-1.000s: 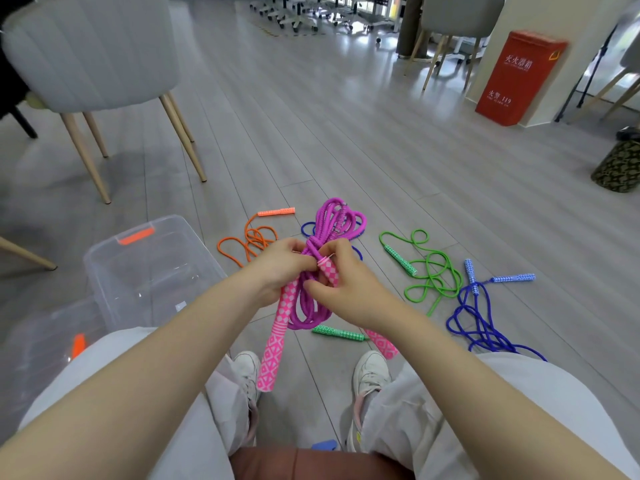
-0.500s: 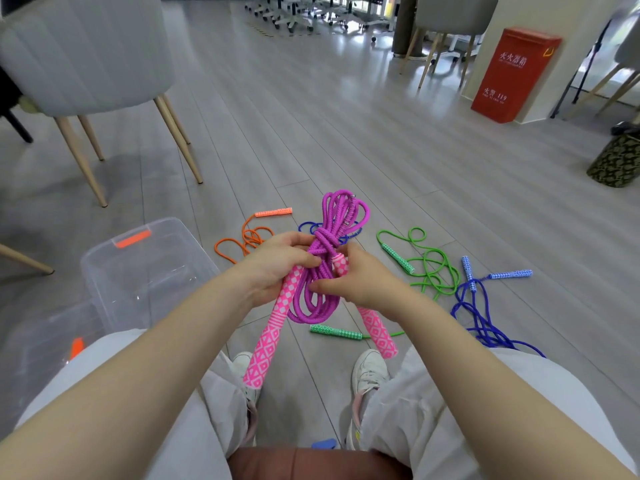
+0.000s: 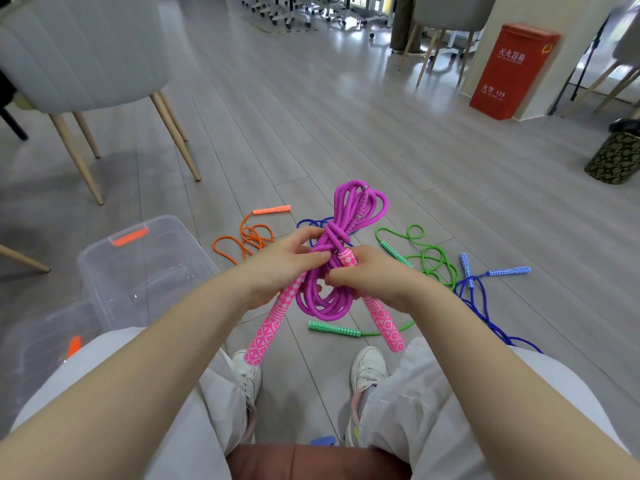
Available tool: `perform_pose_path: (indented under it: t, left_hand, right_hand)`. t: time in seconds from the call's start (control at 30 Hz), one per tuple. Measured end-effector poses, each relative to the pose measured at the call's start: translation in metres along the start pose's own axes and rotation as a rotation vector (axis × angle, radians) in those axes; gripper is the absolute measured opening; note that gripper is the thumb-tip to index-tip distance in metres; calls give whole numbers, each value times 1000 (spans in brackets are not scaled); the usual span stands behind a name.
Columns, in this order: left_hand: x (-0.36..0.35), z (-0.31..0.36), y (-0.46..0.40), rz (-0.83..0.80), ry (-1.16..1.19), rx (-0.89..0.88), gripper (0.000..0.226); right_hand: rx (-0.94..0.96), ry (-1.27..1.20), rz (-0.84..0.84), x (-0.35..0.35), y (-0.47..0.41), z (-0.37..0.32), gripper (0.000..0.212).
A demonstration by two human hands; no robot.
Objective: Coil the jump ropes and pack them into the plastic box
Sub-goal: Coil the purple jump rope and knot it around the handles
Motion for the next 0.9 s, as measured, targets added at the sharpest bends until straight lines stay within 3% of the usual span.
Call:
perform_pose_path:
  t: [0.07,0.23,0.5,0.7,0.9]
  left_hand:
    - [0,1,1,20,-56,-19,26]
    - [4,2,0,46,-126,-25,31]
    - [2,-7,0,-82,-220,70,36]
    - [-3,2,6,-154,238,91,32]
    - [-7,2,3,-135,239,56,16]
  right_hand:
    - [8,-6,-3,0,2,-1,3]
    - [18,2,62,3,0,0,21]
    - [50,108,2,0,0,0,13]
    - [114,161,-14,4,0,-8,14]
    - [99,197,-46,4,1,-4,8]
Point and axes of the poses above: each hand's wrist, its own y-axis away from the middle knuckle, its own x-axis out of the back of the hand, z = x × y, the point moved 8 cm from there along -y, towards the middle knuckle, and after that the axes turned 7 degrees about x, right-handed, at the moved point
